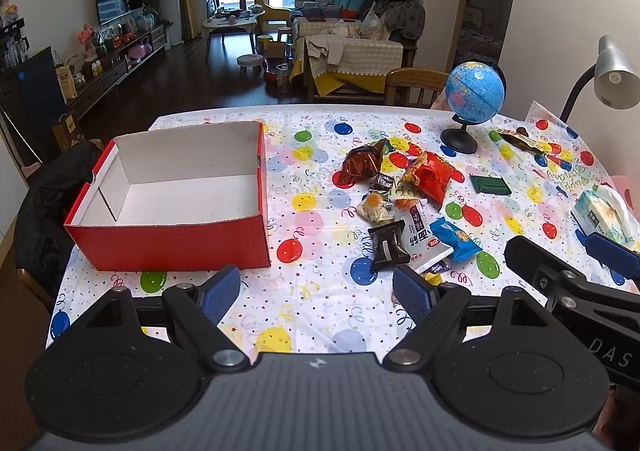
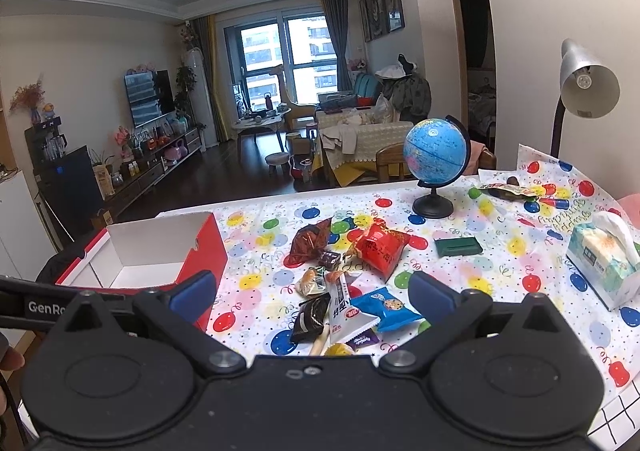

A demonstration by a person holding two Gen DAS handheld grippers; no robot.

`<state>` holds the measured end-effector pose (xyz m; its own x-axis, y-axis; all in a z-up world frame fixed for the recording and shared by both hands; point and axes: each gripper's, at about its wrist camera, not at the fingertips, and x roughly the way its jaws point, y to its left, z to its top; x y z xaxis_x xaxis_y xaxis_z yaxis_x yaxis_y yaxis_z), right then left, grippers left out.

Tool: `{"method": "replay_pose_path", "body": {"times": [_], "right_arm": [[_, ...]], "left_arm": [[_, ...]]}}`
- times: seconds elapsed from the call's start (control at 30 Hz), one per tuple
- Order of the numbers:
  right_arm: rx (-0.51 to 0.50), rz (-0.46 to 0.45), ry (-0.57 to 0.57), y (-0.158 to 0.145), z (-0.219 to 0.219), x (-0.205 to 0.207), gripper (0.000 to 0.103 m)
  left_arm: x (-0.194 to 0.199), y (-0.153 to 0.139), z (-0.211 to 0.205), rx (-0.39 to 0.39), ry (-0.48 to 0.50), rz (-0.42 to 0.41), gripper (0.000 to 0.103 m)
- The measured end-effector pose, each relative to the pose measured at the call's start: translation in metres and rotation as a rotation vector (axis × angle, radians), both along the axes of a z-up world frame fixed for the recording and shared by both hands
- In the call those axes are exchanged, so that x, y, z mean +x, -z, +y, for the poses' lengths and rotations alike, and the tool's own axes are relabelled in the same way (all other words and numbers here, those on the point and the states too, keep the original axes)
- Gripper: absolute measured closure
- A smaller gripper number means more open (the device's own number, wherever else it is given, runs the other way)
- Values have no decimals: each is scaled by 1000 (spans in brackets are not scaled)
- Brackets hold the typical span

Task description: Organize snacks

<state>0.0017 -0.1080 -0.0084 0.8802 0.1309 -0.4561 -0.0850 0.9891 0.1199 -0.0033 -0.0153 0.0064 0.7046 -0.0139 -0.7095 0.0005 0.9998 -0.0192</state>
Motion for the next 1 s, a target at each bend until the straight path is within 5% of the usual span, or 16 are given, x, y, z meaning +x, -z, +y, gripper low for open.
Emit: {"method": "replay_pose_path", "body": {"times": [1.0], "right_arm": [[-4,-25,-11,-9,-16,-5,1]], "left_arm": [[-7,-9,-5,-10,-22,-40,19]]}}
